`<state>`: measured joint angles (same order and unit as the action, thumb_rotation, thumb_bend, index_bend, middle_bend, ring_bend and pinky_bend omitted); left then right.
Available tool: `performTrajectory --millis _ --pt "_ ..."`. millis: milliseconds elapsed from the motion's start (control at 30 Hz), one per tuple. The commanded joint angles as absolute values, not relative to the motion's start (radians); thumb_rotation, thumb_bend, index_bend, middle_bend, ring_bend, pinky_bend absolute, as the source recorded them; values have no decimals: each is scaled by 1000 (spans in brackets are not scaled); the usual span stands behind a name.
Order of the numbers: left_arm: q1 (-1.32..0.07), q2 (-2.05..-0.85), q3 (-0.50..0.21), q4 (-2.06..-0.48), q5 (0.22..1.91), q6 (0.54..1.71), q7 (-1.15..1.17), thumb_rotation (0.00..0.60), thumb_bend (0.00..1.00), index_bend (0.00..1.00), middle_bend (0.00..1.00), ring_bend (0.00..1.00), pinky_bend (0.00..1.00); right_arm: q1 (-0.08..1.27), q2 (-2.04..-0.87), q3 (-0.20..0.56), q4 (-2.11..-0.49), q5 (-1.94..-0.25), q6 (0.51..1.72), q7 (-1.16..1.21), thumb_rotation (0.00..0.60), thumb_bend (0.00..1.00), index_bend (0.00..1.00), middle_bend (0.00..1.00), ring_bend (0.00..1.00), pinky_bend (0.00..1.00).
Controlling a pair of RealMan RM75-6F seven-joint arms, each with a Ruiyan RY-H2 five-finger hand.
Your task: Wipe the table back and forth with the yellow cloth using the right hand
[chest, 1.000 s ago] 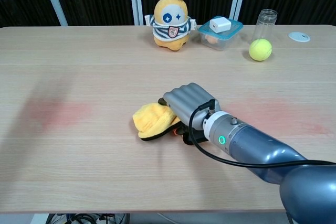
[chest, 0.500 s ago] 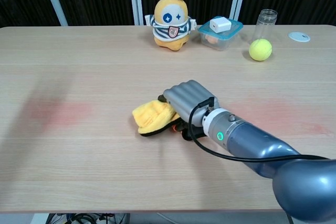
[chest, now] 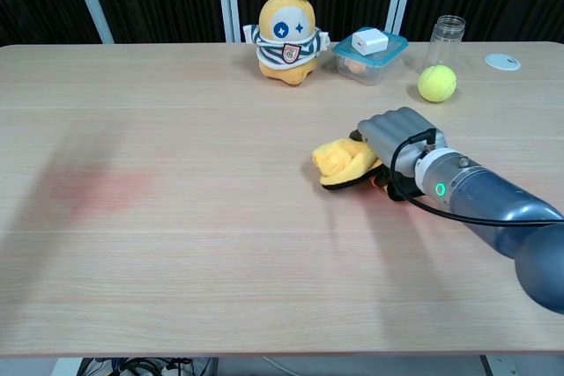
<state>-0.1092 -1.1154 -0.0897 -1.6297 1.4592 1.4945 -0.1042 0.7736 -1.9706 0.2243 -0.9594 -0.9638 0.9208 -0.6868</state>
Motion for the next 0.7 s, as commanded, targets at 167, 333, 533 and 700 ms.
performTrajectory --millis 167,333,533,700 --pt "-108 -1117 -88 -1629 1466 1499 -101 600 23 0 0 0 29 733 -1893 229 -1023 -943 974 -719 600 618 677 598 635 713" --pt "-107 -1119 -87 -1627 1470 1502 -98 600 23 0 0 0 29 707 -1848 219 -1087 -942 1005 -737 600 619 677 598 635 713" --pt "-103 -1123 -88 -1624 1476 1515 -97 600 23 0 0 0 29 684 -1818 205 -1147 -933 1031 -758 600 621 677 598 636 713" --pt "-102 -1125 -88 -1620 1479 1520 -99 600 23 0 0 0 29 667 -1799 194 -1177 -930 1049 -764 600 620 676 597 634 712"
